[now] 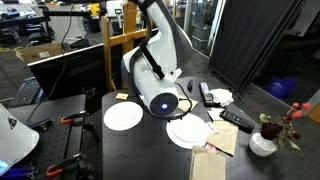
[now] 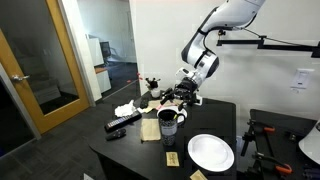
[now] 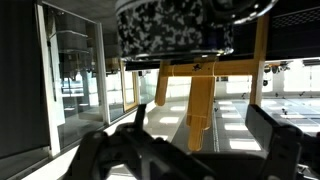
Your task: Put the pen in the mug
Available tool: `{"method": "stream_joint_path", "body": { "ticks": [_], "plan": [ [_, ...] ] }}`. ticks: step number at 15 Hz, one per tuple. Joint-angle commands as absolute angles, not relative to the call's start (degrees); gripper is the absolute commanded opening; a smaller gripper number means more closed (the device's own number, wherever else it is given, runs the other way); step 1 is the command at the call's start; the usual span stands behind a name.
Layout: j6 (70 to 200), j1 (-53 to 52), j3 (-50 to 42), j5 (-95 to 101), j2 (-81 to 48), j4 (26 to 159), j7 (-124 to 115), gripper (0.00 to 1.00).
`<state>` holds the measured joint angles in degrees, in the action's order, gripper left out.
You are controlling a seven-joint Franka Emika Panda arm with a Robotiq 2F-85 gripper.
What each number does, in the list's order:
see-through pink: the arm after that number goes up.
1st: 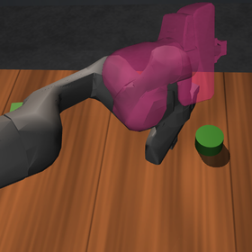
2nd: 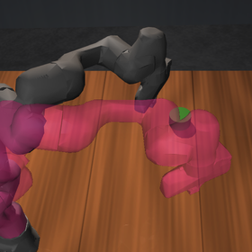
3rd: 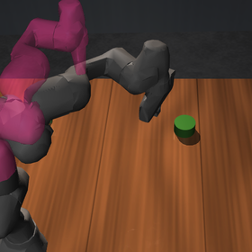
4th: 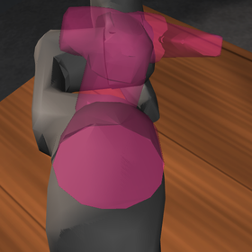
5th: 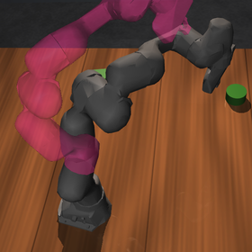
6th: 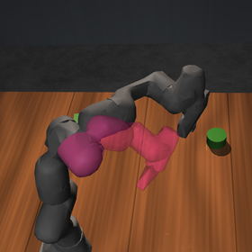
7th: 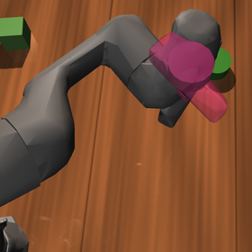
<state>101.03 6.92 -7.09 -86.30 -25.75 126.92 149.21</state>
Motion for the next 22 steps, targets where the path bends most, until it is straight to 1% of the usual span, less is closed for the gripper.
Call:
{"method": "stream_joint_path", "body": {
  "ticks": [1,14,22],
  "plan": [
    [100.9,6.3,-6.9,-87.0,-21.4,128.2,148.8,1.0],
    [101.7,5.3,-6.6,-85.1,-3.7,130.5,141.6,1.0],
    [100.3,4.9,-5.6,-84.4,3.3,131.0,139.3,1.0]
  ]
}}
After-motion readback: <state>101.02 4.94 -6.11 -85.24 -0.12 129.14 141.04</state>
